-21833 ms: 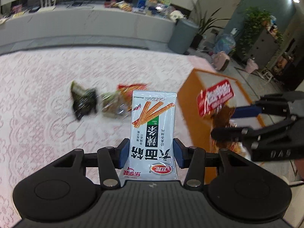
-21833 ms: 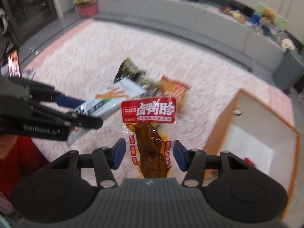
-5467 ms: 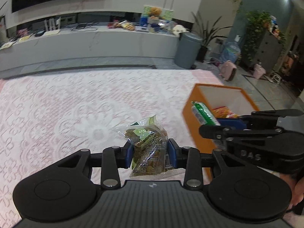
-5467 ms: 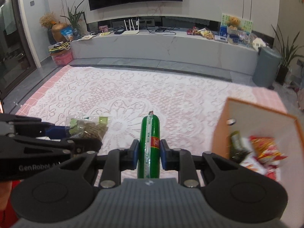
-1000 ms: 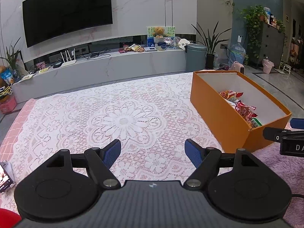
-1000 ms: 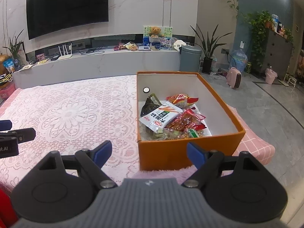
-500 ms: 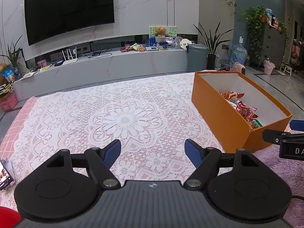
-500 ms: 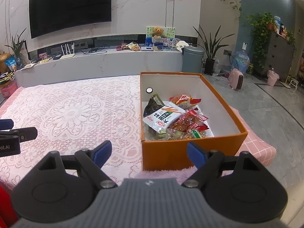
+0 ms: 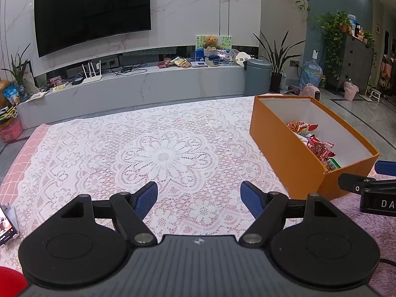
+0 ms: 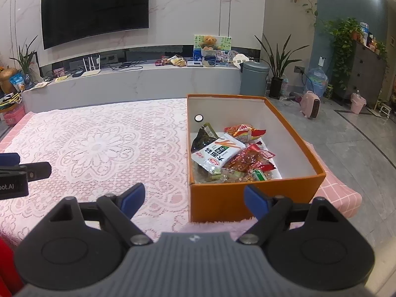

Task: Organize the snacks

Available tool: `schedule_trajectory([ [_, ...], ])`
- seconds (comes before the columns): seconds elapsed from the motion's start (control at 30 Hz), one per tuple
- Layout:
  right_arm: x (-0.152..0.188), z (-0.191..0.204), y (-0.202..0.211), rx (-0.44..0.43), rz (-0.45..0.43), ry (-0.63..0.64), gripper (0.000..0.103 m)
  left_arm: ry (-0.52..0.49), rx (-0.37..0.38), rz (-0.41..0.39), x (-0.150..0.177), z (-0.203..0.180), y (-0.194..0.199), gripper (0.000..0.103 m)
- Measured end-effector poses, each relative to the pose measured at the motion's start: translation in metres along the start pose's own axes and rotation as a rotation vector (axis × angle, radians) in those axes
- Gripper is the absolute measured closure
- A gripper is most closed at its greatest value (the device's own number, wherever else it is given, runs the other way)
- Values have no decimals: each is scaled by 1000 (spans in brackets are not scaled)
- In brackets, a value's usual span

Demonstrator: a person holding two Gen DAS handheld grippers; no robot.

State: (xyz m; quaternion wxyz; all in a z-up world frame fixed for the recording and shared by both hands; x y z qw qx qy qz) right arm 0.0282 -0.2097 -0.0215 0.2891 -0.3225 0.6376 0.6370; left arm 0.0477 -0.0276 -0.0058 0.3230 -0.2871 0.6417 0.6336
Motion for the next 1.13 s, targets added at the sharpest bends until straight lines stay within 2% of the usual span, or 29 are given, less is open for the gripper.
schedule_trajectory([
  [1.13,2,0,-1,-10,19,19,18,20,-4,-3,1,3,2,14],
])
Point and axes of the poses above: each gripper's, at about its wrist camera, not at the fingertips, and y roughly against the way its jaws point, z to its left, x to its underside, the point moved 2 cm from there along -y, roughly the way its jaws point, and after that the axes turned 1 degree about z, right-handed, at the moved point
